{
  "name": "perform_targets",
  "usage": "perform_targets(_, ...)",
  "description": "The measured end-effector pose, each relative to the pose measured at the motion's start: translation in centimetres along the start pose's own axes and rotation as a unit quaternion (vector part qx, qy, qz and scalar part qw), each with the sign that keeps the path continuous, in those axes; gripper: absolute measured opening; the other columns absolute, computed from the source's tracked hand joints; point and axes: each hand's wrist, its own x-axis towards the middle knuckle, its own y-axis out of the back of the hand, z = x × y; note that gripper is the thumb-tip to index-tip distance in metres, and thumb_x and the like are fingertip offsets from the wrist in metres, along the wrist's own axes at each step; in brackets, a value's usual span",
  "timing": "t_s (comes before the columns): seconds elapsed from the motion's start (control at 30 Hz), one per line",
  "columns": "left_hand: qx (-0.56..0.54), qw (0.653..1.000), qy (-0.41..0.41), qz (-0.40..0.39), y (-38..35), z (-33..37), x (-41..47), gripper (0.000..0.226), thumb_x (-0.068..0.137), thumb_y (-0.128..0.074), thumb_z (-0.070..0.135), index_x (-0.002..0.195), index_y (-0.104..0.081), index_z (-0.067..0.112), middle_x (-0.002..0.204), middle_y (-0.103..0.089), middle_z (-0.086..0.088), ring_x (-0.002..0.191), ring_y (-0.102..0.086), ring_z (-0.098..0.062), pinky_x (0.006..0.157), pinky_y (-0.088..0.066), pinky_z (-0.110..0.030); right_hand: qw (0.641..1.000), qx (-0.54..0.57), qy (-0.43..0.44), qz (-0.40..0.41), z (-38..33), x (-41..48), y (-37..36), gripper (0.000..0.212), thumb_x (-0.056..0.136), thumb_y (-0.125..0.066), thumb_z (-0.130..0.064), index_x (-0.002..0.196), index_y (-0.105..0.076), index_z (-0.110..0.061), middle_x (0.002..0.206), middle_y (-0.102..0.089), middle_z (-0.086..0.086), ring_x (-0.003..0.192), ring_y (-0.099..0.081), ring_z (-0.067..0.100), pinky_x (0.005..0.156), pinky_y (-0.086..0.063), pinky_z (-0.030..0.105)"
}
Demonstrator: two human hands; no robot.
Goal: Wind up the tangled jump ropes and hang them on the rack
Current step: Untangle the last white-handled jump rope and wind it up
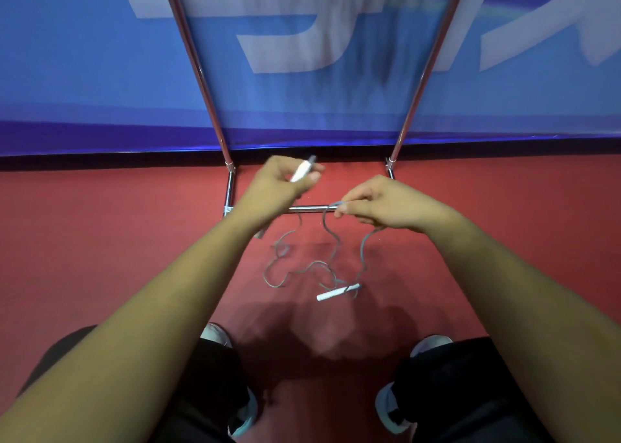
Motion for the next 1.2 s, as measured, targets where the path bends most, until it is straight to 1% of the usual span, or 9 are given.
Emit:
perform_targets(0.13, 0.049, 0.986, 0.011, -0.16, -0.4, 1.5, -1.3, 0.019, 0.099, -0.061, 0.015, 0.081, -0.065, 0.015, 0.05, -0.053, 0.017, 0.038, -0.04, 0.002, 0.045, -0.032, -0.011, 0.998, 0.032, 0.026, 0.054, -1.3, 0.0, 0.4, 0.021, 0.094, -0.066, -0.019, 0.081, -0.072, -0.003, 0.055, -0.044, 0.005, 0.047, -0.035, 0.011, 0.044, -0.03, 0.02)
perform_targets(0.3, -0.183, 0.978, 0.073, 0.066, 1.6, -0.4, 1.2, 0.023, 0.093, -0.06, 0.016, 0.07, -0.059, 0.019, 0.058, -0.048, 0.005, 0.046, -0.029, -0.007, 0.042, -0.021, -0.02, 0.991, -0.107, -0.074, -0.008, 3.8, -0.5, 2.6, 0.023, 0.096, -0.063, -0.019, 0.074, -0.065, -0.011, 0.057, -0.057, -0.012, 0.053, -0.046, -0.003, 0.057, -0.036, 0.013)
perform_targets(0.4, -0.237, 0.955, 0.099, 0.148, 2.9, -1.3, 1.8, 0.027, 0.099, -0.054, 0.012, 0.073, -0.059, 0.017, 0.056, -0.05, 0.006, 0.047, -0.032, -0.007, 0.043, -0.022, -0.02, 0.981, -0.113, -0.155, -0.017, 7.9, -0.8, 3.1, 0.023, 0.098, -0.059, -0.017, 0.077, -0.064, -0.012, 0.073, -0.064, -0.003, 0.078, -0.055, 0.014, 0.07, -0.041, 0.023)
perform_targets(0.53, 0.032, 0.982, 0.112, 0.148, 3.9, -2.8, 2.3, 0.017, 0.099, -0.054, 0.018, 0.088, -0.064, 0.011, 0.063, -0.067, -0.002, 0.052, -0.061, -0.017, 0.05, -0.039, -0.026, 0.992, 0.041, -0.118, 0.022, 7.0, -0.8, 2.1, 0.021, 0.102, -0.053, -0.016, 0.091, -0.065, -0.005, 0.063, -0.059, 0.005, 0.066, -0.061, 0.024, 0.061, -0.048, 0.028)
perform_targets(0.63, 0.139, 0.978, 0.072, 0.141, 2.9, -2.7, 1.8, 0.018, 0.1, -0.054, 0.02, 0.1, -0.065, 0.005, 0.06, -0.065, -0.007, 0.046, -0.059, -0.003, 0.052, -0.04, -0.02, 0.997, 0.038, -0.051, 0.041, 3.1, 0.1, 1.8, 0.02, 0.101, -0.055, -0.018, 0.098, -0.071, -0.006, 0.052, -0.038, -0.003, 0.045, -0.035, 0.013, 0.044, -0.035, 0.025)
perform_targets(0.8, -0.036, 0.998, 0.042, -0.042, 0.0, -0.4, 0.0, 0.022, 0.104, -0.053, 0.029, 0.11, -0.066, 0.012, 0.077, -0.069, -0.011, 0.045, -0.052, -0.008, 0.045, -0.035, -0.021, 0.998, 0.054, 0.011, 0.006, -1.3, 0.0, -0.2, 0.021, 0.1, -0.056, -0.019, 0.097, -0.073, -0.006, 0.046, -0.034, -0.012, 0.044, -0.026, 0.011, 0.042, -0.025, 0.021)
perform_targets(0.93, 0.0, 0.985, 0.01, -0.17, -0.3, -0.2, -0.5, 0.017, 0.098, -0.063, 0.023, 0.102, -0.064, 0.006, 0.063, -0.057, 0.013, 0.044, -0.036, -0.004, 0.044, -0.03, -0.017, 0.987, 0.149, 0.036, 0.045, -2.5, -0.1, 0.4, 0.022, 0.1, -0.054, -0.012, 0.093, -0.068, 0.003, 0.05, -0.03, -0.006, 0.043, -0.022, 0.009, 0.044, -0.021, 0.021)
perform_targets(1.03, -0.027, 0.992, -0.015, -0.126, -0.4, -0.3, -0.2, 0.014, 0.099, -0.061, 0.013, 0.085, -0.059, 0.01, 0.057, -0.057, 0.014, 0.041, -0.031, -0.001, 0.043, -0.026, -0.016, 0.989, 0.143, 0.024, 0.035, -1.6, -0.4, 1.5, 0.021, 0.099, -0.058, -0.016, 0.089, -0.067, -0.001, 0.05, -0.034, -0.004, 0.044, -0.025, 0.01, 0.043, -0.022, 0.022)
perform_targets(1.2, -0.266, 0.96, 0.038, 0.081, 1.4, -0.4, 1.2, 0.028, 0.1, -0.053, 0.006, 0.074, -0.051, 0.013, 0.059, -0.047, -0.002, 0.045, -0.03, -0.007, 0.041, -0.021, -0.018, 0.988, -0.119, -0.098, -0.028, 4.6, -0.4, 3.3, 0.023, 0.094, -0.066, -0.017, 0.071, -0.069, -0.016, 0.064, -0.065, -0.004, 0.057, -0.054, 0.002, 0.065, -0.041, 0.022)
